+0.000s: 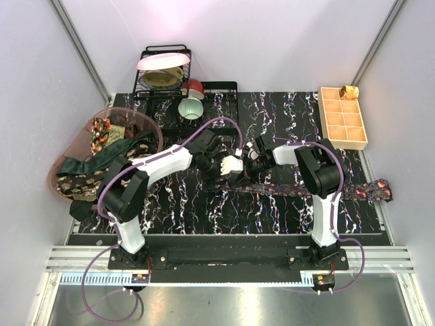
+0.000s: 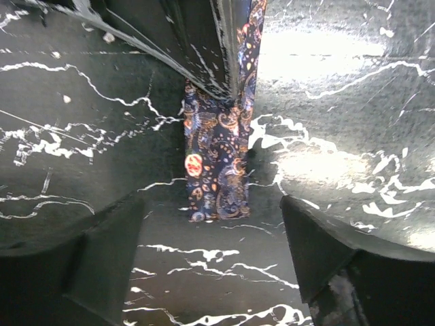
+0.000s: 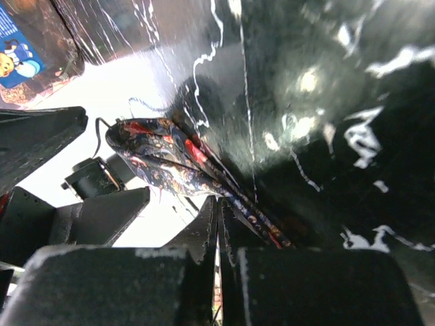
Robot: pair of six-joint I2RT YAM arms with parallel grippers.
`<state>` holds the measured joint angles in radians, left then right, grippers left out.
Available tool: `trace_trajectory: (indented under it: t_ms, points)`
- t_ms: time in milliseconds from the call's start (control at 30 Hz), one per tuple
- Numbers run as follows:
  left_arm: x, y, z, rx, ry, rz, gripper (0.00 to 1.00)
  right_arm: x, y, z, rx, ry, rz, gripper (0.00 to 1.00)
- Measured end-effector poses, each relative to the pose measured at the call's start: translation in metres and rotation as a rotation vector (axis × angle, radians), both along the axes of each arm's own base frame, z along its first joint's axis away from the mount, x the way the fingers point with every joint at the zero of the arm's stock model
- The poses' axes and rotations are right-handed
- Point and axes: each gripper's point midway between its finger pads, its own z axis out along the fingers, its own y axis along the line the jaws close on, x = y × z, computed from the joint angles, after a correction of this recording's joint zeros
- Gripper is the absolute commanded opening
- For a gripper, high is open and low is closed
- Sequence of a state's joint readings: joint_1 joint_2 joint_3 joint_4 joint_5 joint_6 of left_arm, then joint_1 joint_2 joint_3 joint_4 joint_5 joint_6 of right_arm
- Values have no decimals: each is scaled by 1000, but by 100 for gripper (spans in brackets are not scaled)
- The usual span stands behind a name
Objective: Roll the ties
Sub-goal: Roll the tie at the center of the board.
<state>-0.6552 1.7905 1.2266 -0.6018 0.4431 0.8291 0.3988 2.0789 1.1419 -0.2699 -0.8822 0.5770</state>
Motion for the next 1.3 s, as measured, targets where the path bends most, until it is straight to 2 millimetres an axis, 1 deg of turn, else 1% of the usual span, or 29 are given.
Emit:
trace_trajectory:
  t_ms: [67,200,300,333,433,467,533,567,700,867,967,1133,1200,1233,1267,1300]
  points:
    - [2,-4,0,0,-4,-7,86,-2,0,1,-1,6,3,0]
    - [4,-21,-4,15,-18,-36,82,-5,1,5,0,21,-3,0]
    - [3,-30,-12,42,-32,-68,78,-5,2,12,11,18,-5,0]
    - [2,-31,-15,52,-33,-78,74,-6,2,16,18,13,-6,0]
    - [-4,-32,-23,81,-31,-107,68,-5,3,27,32,-5,-7,1]
    - [-5,-31,-25,89,-31,-111,61,-4,4,30,36,-10,-8,1]
    - [-4,-29,-27,101,-32,-112,55,-4,4,32,39,-12,-10,1]
    - [-4,-28,-28,107,-32,-113,50,-4,4,31,38,-9,-12,1]
    - [-3,-24,-30,128,-40,-117,41,-5,4,27,33,10,-15,1]
    - [-3,-21,-32,140,-45,-123,35,-7,3,18,23,34,-16,1]
    - [-4,-20,-33,143,-45,-130,35,-7,3,18,23,34,-16,1]
    - [-4,-20,-34,144,-51,-141,39,-7,3,17,20,34,-16,2]
    - [-3,-20,-34,146,-51,-140,41,-7,3,16,16,34,-18,0]
    - [-3,-20,-34,146,-52,-140,43,-7,3,15,14,34,-18,0]
    - [-3,-20,-34,146,-52,-140,48,-7,2,13,8,34,-18,0]
    - [-4,-20,-34,146,-51,-140,51,-7,1,10,-2,34,-18,0]
